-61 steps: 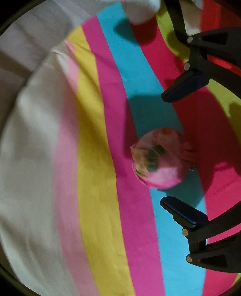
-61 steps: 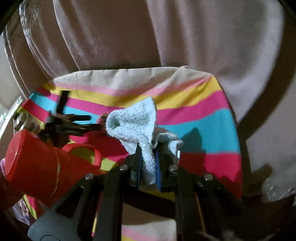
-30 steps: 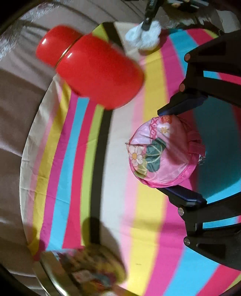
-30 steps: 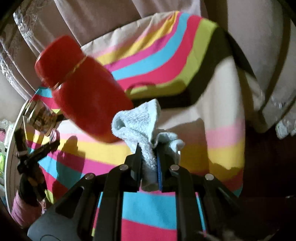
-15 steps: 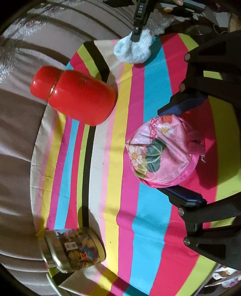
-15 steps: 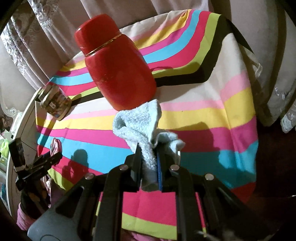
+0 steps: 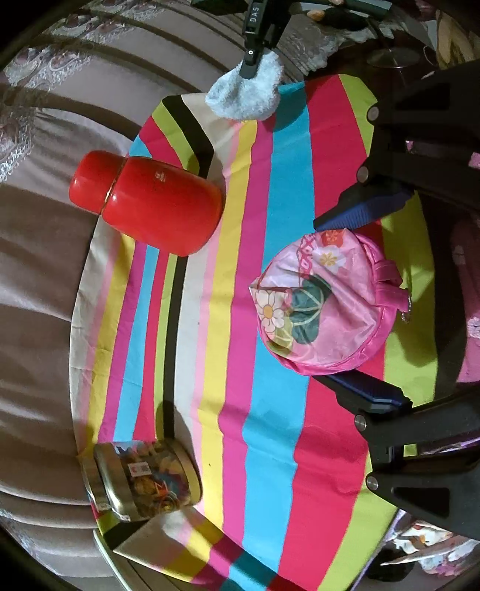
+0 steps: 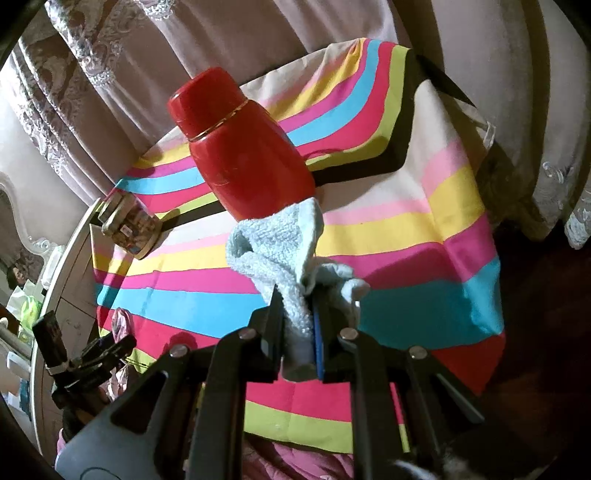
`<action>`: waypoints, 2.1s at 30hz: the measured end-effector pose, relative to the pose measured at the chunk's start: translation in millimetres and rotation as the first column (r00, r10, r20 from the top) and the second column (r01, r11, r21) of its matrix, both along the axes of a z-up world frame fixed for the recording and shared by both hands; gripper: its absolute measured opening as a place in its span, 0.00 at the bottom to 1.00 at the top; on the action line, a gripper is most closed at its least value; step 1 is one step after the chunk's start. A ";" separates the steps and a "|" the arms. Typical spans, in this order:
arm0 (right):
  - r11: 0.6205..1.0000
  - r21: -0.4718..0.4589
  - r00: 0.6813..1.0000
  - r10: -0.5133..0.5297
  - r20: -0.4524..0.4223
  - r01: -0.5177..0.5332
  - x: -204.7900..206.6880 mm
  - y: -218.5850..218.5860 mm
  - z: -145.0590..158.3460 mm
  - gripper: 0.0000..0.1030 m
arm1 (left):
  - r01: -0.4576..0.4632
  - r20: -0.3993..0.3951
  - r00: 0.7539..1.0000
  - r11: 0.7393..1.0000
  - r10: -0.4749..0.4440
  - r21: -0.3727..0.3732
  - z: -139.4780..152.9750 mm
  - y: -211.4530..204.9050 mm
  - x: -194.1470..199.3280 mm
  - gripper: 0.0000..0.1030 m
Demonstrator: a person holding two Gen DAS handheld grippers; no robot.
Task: Organize soft objects
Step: 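Lift the pink pouch and towel sock and carry them toward the white box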
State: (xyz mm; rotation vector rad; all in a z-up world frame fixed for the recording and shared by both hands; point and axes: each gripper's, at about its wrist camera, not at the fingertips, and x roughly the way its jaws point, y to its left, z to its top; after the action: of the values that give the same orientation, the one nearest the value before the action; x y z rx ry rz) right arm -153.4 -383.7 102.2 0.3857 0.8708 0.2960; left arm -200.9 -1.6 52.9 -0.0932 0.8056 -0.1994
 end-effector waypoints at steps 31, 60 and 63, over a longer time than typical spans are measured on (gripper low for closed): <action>0.889 -0.009 0.889 0.459 -0.012 -0.459 -26.0 176.5 7.3 0.17 | -0.164 0.003 0.987 0.986 0.164 -0.028 3.4 64.7 -68.7 0.70; 0.483 -0.269 0.504 0.864 -0.011 -0.833 -104.8 380.2 18.9 0.17 | -0.513 0.025 0.858 0.858 0.514 -0.021 8.5 178.9 -162.2 0.70; 0.450 -0.284 0.473 0.881 -0.014 -0.847 -114.8 392.2 18.1 0.17 | -0.567 0.045 0.822 0.824 0.567 -0.011 12.2 196.2 -173.5 0.70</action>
State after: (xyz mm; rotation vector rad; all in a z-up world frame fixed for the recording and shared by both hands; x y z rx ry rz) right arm -268.1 8.6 120.3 -0.3888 0.8986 1.1626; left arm -374.5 194.6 65.0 -0.3210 0.6990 0.3684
